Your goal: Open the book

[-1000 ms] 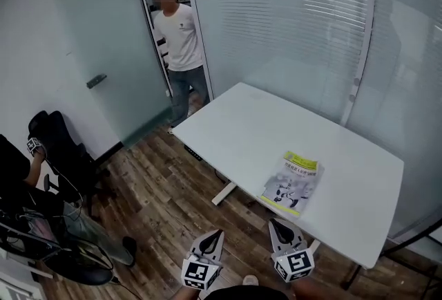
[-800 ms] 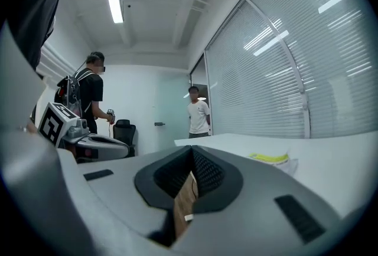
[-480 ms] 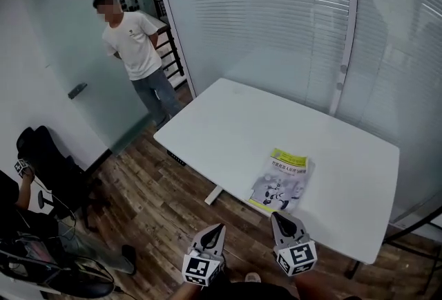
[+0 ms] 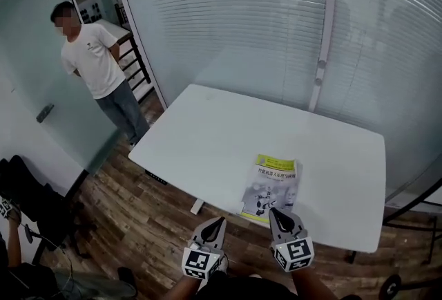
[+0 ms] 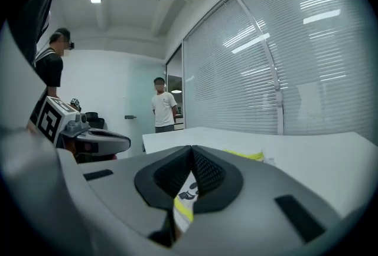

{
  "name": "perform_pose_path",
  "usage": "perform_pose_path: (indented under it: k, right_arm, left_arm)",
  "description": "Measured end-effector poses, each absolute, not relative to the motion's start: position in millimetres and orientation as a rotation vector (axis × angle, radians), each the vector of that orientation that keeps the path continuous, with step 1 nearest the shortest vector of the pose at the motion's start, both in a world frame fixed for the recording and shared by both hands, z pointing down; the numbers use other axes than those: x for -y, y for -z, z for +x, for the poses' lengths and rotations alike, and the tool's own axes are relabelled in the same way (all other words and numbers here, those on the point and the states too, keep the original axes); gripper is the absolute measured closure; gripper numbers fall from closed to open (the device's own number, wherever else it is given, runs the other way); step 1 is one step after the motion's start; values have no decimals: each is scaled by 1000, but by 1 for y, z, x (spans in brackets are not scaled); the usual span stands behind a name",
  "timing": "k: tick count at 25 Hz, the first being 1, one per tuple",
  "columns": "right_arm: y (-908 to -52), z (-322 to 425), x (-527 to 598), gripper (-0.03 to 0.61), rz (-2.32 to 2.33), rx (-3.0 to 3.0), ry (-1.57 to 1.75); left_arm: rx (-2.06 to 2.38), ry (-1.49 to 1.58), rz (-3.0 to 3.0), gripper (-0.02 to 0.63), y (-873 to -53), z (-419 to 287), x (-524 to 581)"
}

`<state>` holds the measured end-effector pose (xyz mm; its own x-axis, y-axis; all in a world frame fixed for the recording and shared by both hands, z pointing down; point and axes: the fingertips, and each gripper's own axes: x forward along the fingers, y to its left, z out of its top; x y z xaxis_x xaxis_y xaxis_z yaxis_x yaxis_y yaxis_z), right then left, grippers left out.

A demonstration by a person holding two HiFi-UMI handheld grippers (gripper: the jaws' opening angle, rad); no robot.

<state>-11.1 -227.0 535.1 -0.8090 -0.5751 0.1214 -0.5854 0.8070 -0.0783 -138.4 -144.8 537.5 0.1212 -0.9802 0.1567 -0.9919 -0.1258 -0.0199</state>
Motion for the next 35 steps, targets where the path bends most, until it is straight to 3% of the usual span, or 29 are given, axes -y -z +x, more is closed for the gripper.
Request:
perform_pose_path:
  k: [15, 17, 18, 35]
  right_arm:
    - [-574, 22, 266, 572, 1340, 2549, -282]
    - [-585, 26, 269, 447, 1343, 2519, -332]
    - [-590, 28, 270, 421, 1351, 2503, -356]
    - [-638, 53, 272, 383, 1353, 2216, -723]
  left_arm:
    - [1739, -200, 2470, 601, -545, -148, 201]
    - [1718, -202, 2478, 600, -550, -147, 205]
    - [1709, -203, 2481, 601, -552, -147, 206]
    - [1591, -233, 2532, 601, -560, -141, 206]
